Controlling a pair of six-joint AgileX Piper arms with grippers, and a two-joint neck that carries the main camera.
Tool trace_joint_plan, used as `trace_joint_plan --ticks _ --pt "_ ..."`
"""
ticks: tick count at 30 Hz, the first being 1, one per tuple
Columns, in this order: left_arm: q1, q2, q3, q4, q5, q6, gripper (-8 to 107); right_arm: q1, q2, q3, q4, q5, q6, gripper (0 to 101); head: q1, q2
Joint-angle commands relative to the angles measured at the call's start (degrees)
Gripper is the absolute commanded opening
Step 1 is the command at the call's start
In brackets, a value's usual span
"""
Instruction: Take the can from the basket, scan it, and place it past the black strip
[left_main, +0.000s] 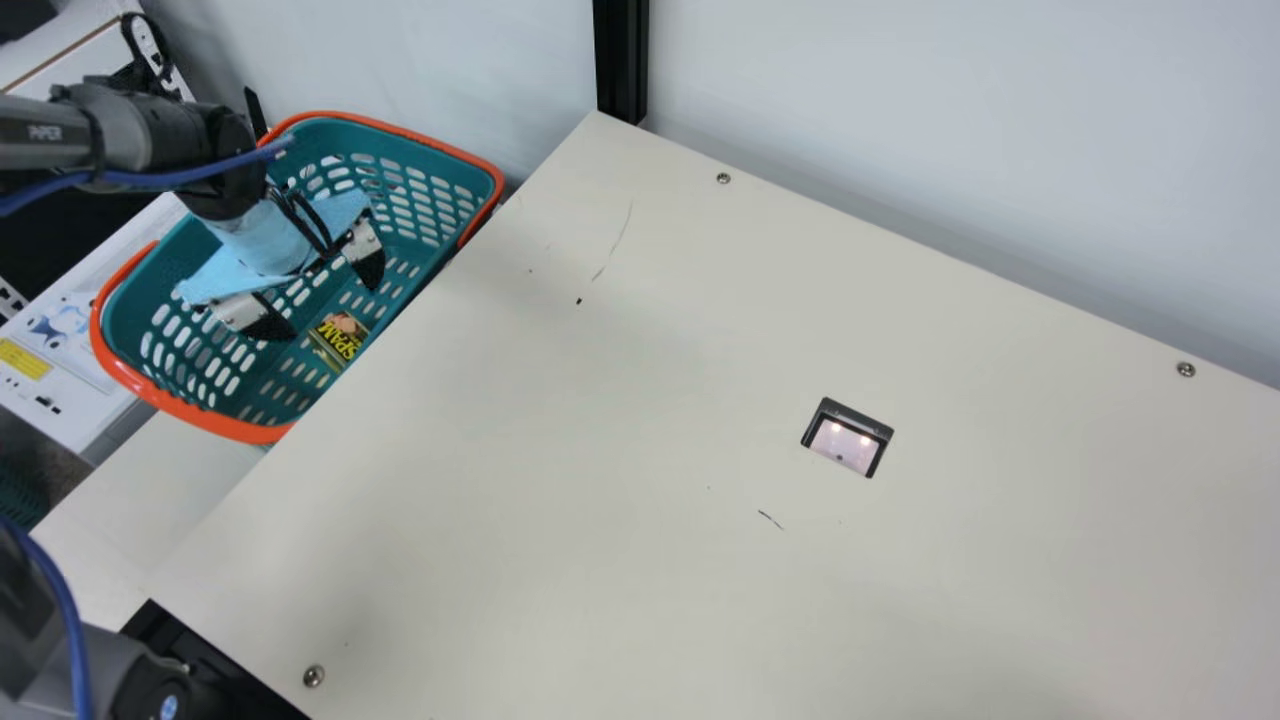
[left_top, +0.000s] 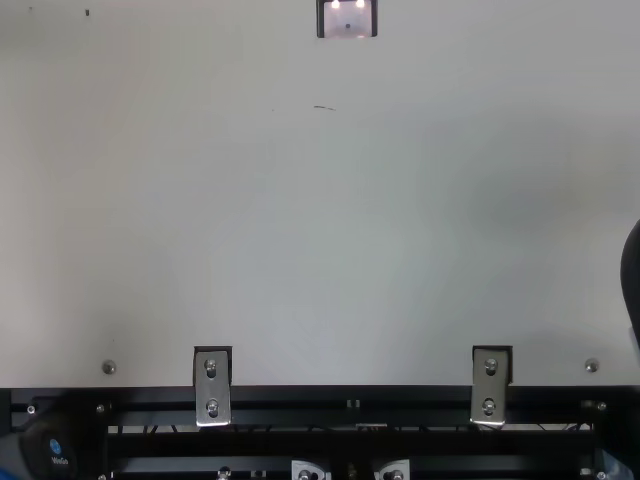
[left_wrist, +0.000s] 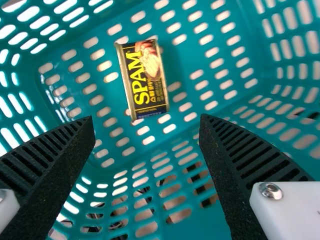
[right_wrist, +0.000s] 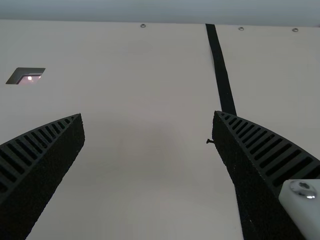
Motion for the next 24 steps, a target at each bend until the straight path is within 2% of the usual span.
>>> trace_joint_plan --ticks 1,10,24 --pt "0.4 1.8 -0.5 -0.4 0.1 0.5 90 0.0 0.0 0.0 0.0 0.0 0.0 101 -2.3 0.7" --pt "2.6 7.7 -4.3 -2.8 0.5 3.6 90 0.0 0.0 0.0 0.0 0.0 0.0 101 -2.3 0.7" --pt "5.0 15.9 -13.4 -8.0 2.6 10.2 90 0.0 0.0 0.0 0.0 0.0 0.0 101 -2.3 0.7"
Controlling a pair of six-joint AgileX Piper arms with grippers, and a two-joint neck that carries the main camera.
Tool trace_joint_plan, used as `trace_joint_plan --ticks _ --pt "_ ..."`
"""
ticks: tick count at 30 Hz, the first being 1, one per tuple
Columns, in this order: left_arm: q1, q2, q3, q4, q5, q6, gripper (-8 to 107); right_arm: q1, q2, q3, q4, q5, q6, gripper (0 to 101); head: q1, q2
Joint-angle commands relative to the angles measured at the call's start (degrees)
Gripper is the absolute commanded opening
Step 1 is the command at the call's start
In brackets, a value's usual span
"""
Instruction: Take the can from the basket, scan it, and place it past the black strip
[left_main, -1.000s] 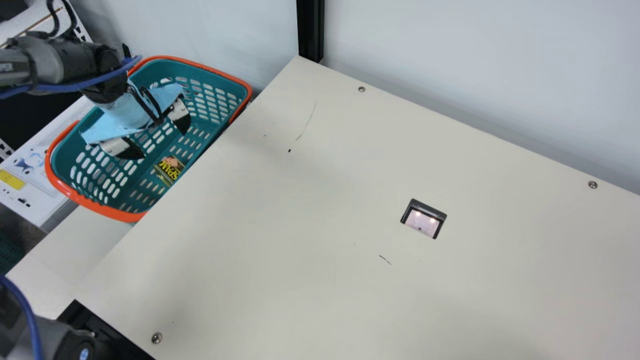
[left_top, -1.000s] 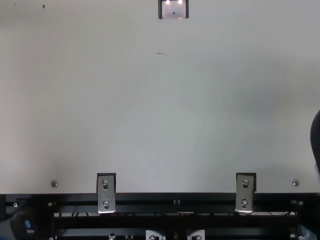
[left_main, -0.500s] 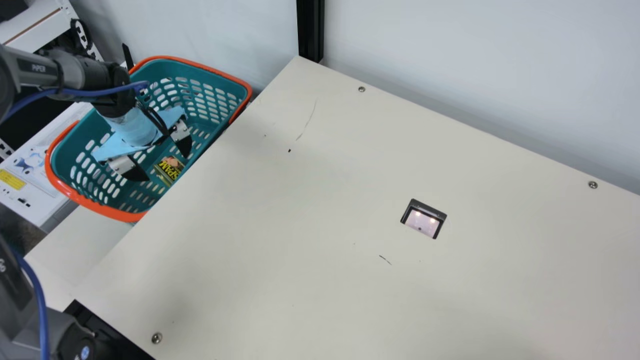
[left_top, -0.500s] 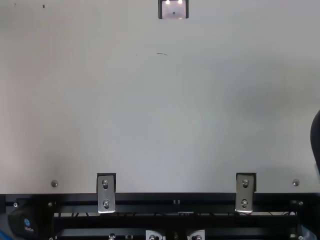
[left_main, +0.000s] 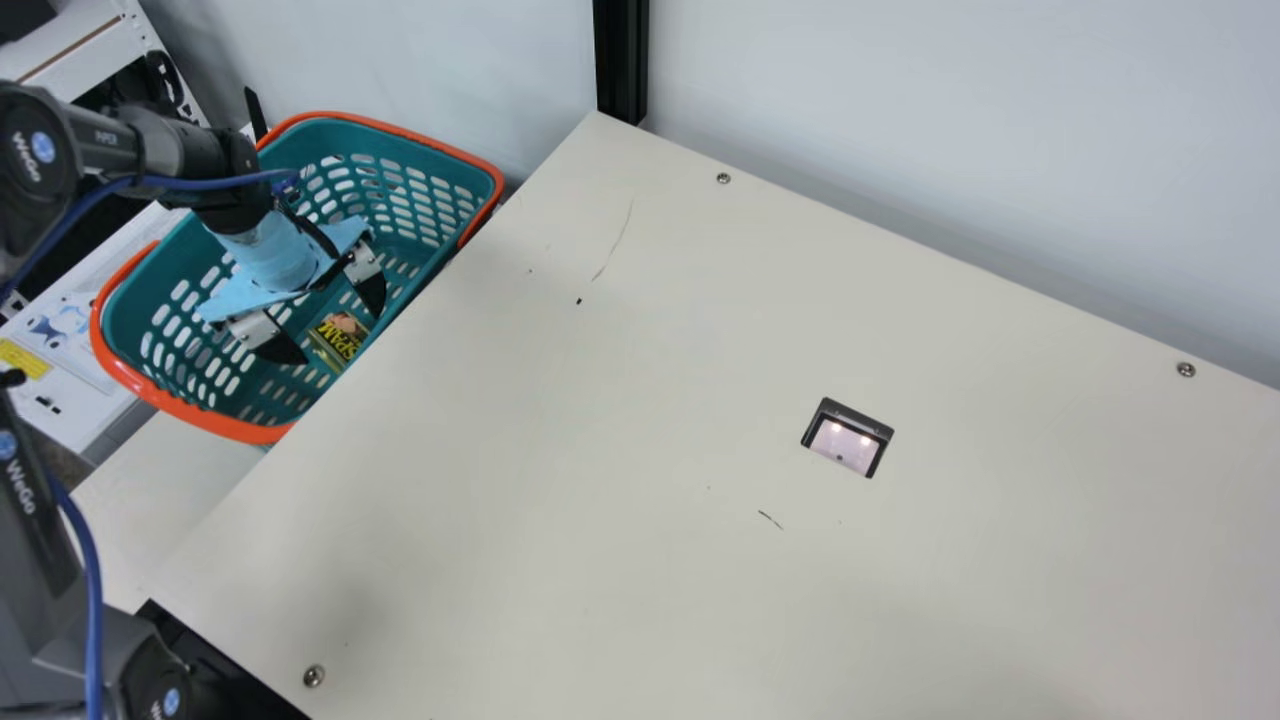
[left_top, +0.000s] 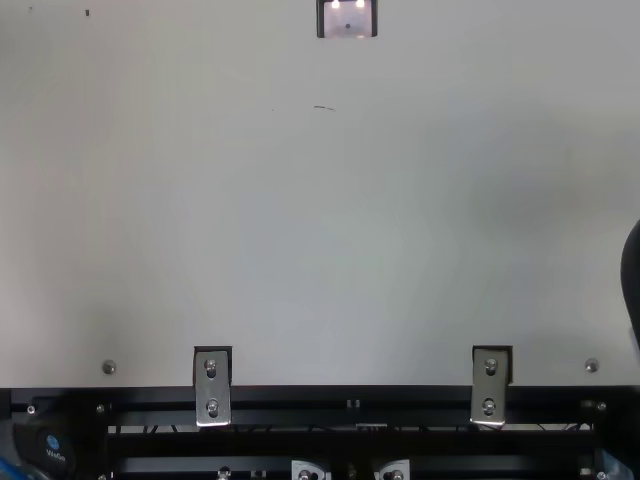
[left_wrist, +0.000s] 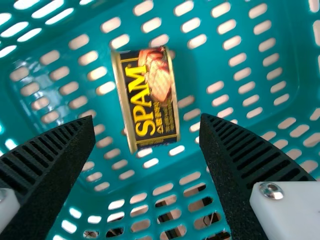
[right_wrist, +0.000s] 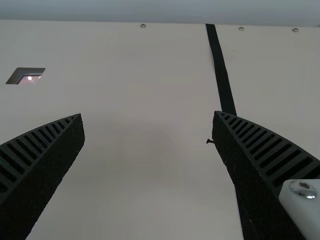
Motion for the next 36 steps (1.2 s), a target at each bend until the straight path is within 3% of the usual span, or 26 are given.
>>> trace_joint_plan --ticks 1,10,36 --pt "0.1 1.0 -1.2 0.2 0.2 0.6 90 0.0 0.0 0.0 0.0 0.0 0.0 101 -2.0 0.7" --pt "0.1 4.8 -3.9 1.5 -0.2 2.2 90 0.0 0.0 0.0 0.0 0.0 0.0 101 -2.0 0.7" --pt "-0.4 10.2 -5.6 2.3 -3.6 1.1 90 0.0 0.0 0.0 0.0 0.0 0.0 101 -2.0 0.7"
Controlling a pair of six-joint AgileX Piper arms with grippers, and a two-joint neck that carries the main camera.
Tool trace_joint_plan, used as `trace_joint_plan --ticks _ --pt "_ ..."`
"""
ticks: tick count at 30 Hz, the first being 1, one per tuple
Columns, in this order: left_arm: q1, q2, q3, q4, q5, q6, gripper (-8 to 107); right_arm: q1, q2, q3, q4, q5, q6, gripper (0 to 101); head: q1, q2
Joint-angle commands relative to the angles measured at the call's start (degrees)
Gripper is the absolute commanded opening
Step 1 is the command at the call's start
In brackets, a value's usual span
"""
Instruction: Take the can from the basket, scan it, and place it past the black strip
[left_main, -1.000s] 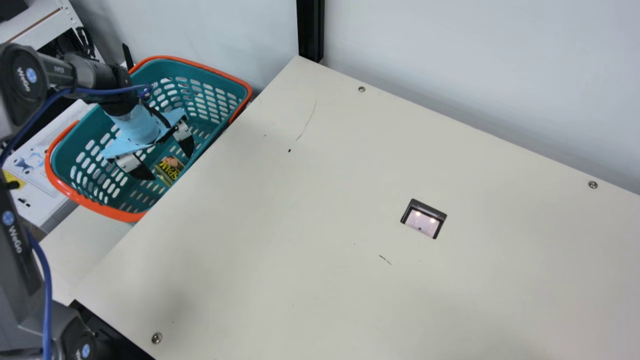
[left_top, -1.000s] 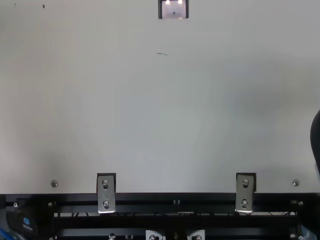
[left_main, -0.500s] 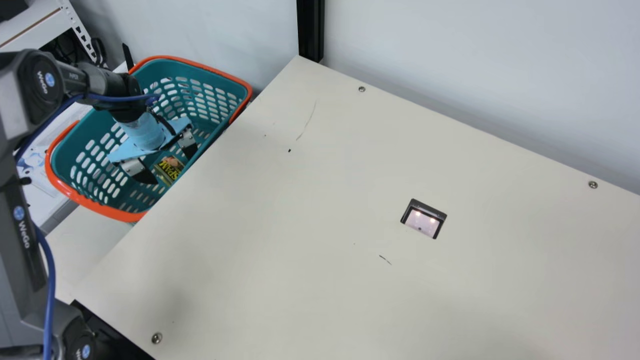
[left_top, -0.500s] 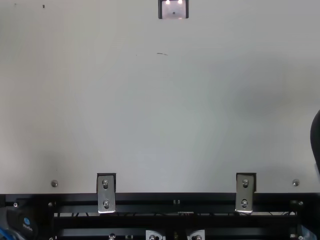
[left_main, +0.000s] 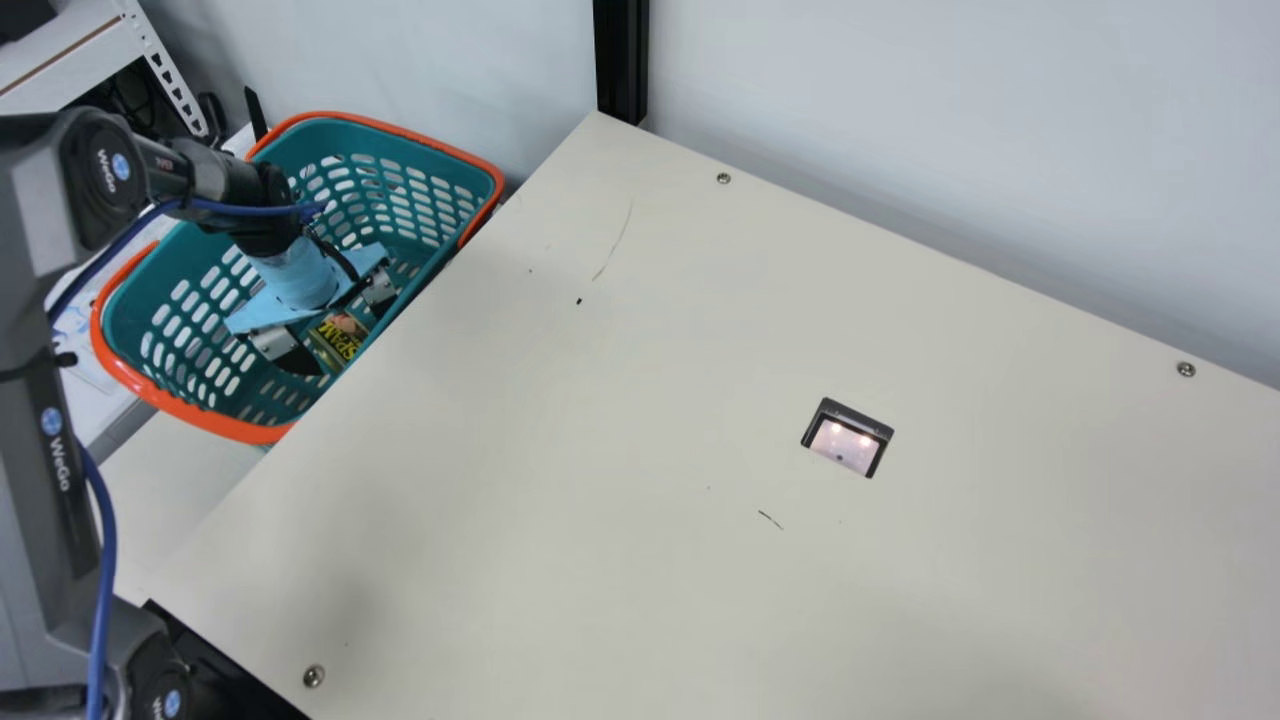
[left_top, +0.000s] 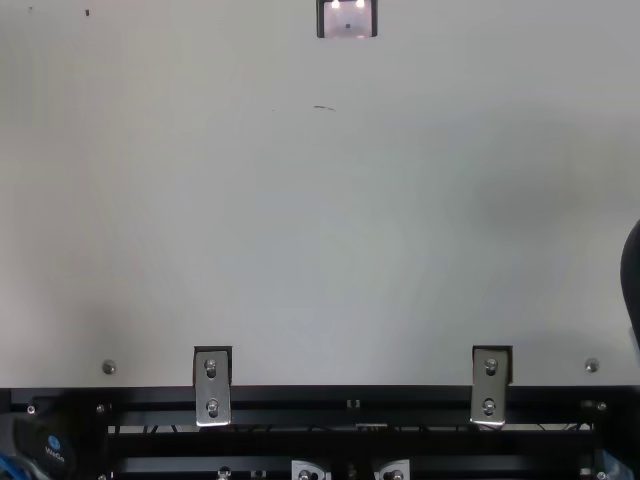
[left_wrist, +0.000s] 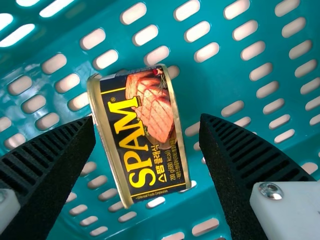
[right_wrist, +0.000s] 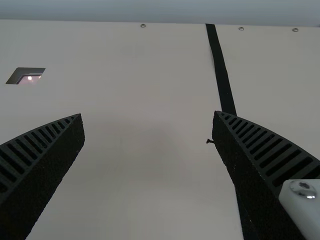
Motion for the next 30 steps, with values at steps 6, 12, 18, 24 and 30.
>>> trace_joint_plan --ticks 6,12,18,24,30 --pt "-0.1 1.1 -0.1 -1.4 -1.3 0.5 10 0.0 0.0 0.0 0.0 0.0 0.0 101 -2.0 0.7" --pt "0.0 0.0 1.0 -2.5 -3.1 1.8 10 0.0 0.0 0.0 0.0 0.0 0.0 101 -2.0 0.7" --pt "0.1 -5.1 4.1 -3.2 -6.9 4.4 10 0.0 0.0 0.0 0.0 0.0 0.0 101 -2.0 0.7" --pt "0.1 -14.0 7.8 -7.4 -10.0 10.3 10 0.0 0.0 0.0 0.0 0.0 0.0 101 -2.0 0.7" --pt "0.4 -23.8 10.3 -13.9 -11.1 18.5 10 0.0 0.0 0.0 0.0 0.0 0.0 101 -2.0 0.7"
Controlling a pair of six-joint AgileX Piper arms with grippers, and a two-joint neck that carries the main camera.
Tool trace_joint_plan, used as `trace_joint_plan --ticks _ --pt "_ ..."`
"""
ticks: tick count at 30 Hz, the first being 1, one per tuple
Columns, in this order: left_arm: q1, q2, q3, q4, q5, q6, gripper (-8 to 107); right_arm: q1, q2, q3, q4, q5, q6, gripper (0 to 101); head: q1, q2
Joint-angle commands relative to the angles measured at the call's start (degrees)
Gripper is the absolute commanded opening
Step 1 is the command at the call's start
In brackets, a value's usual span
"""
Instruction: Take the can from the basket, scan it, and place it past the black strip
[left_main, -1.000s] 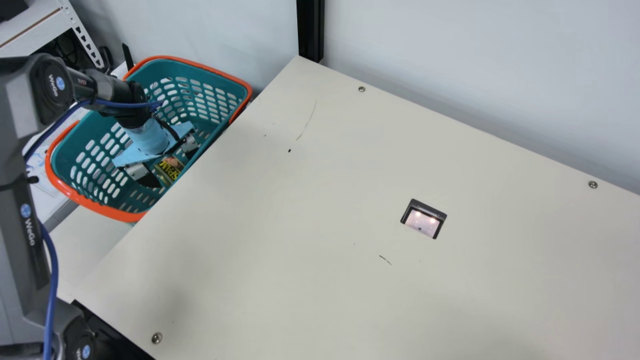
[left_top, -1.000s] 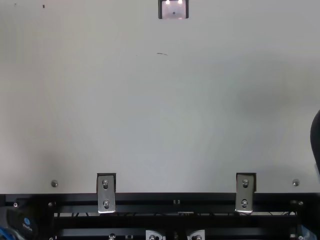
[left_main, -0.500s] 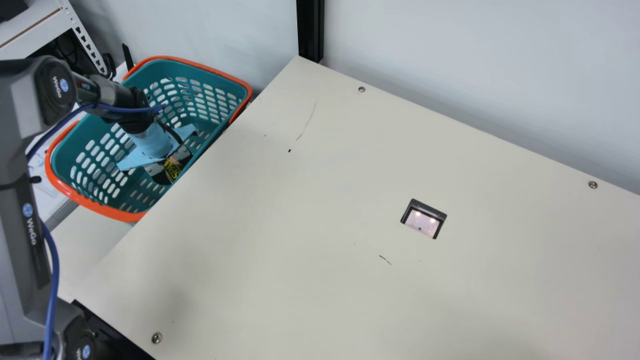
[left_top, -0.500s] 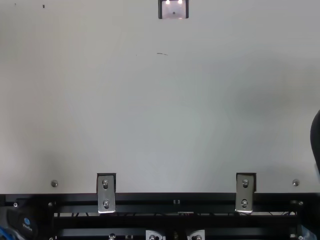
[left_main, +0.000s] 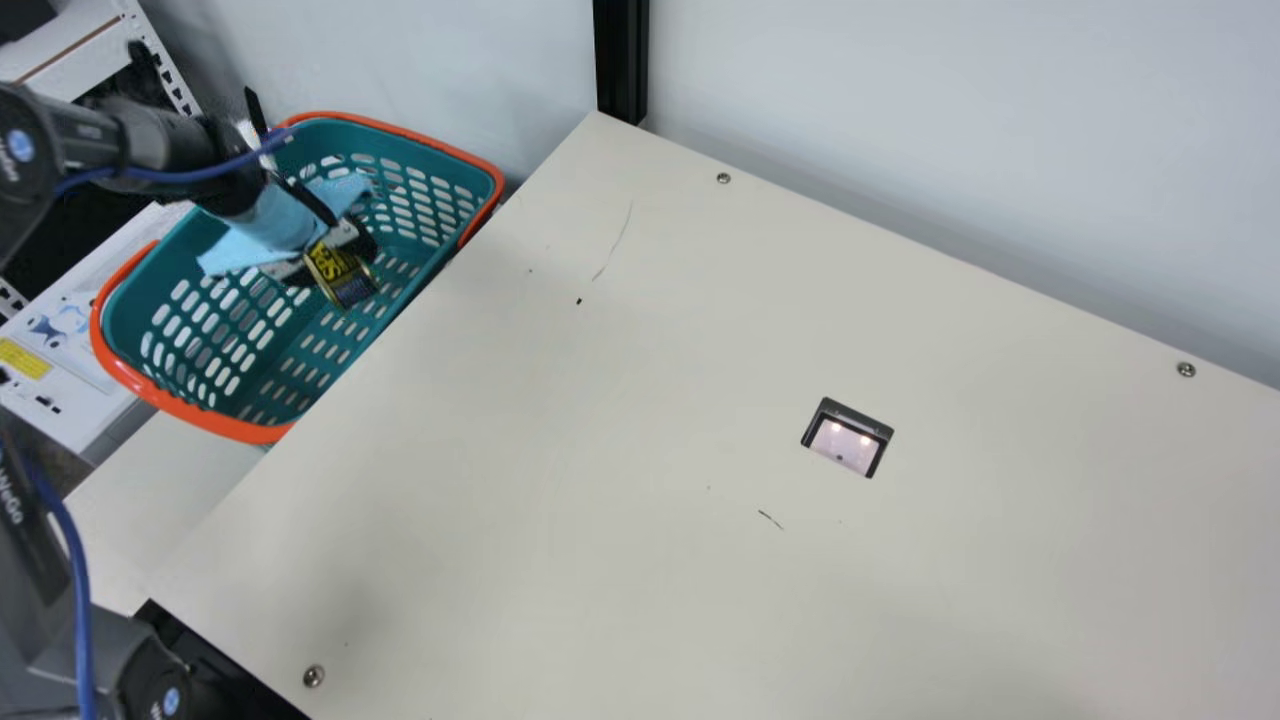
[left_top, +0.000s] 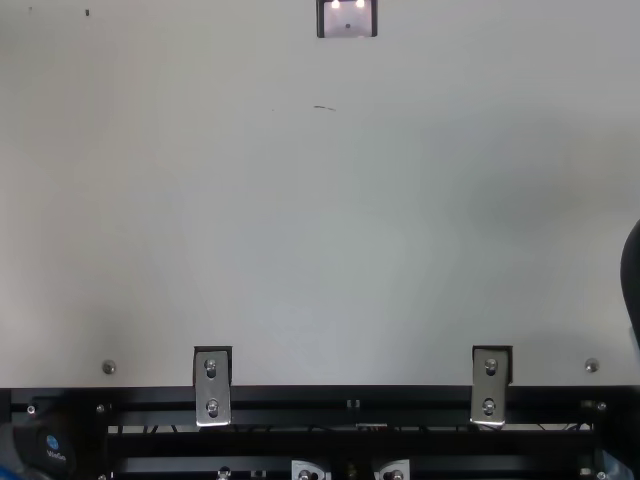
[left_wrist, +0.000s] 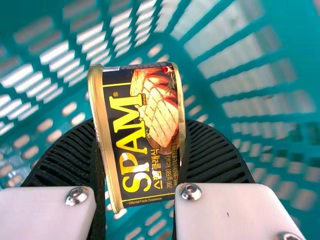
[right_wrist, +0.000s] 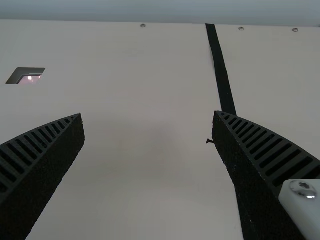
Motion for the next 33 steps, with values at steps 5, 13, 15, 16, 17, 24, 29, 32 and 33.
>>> trace_joint_plan --ticks 5,13,15,16,17,24,29,32,33 --pt "0.8 -11.8 1.1 -6.6 0.9 9.3 10 0.0 0.0 0.0 0.0 0.0 0.0 101 -2.0 0.7" --pt "1.0 -24.1 4.4 -12.1 3.8 16.3 10 0.0 0.0 0.0 0.0 0.0 0.0 101 -2.0 0.7" --pt "0.7 -27.2 5.6 -12.9 5.1 16.9 10 0.0 0.0 0.0 0.0 0.0 0.0 101 -2.0 0.7" --pt "0.4 -28.8 6.3 -13.3 5.8 17.0 10 0.0 0.0 0.0 0.0 0.0 0.0 101 -2.0 0.7" --pt "0.2 -30.4 6.8 -13.5 6.6 17.0 10 0.0 0.0 0.0 0.0 0.0 0.0 101 -2.0 0.7" --pt "-3.7 -40.9 10.4 -11.4 12.0 12.4 10 0.0 0.0 0.0 0.0 0.0 0.0 101 -2.0 0.7" --pt "-8.2 -47.0 11.9 -8.2 15.8 7.2 10 0.0 0.0 0.0 0.0 0.0 0.0 101 -2.0 0.7" --pt "-11.4 -49.7 12.5 -6.8 18.4 4.3 10 0.0 0.0 0.0 0.0 0.0 0.0 101 -2.0 0.7" --pt "-12.4 -50.5 12.7 -6.5 19.3 3.5 10 0.0 0.0 0.0 0.0 0.0 0.0 101 -2.0 0.7"
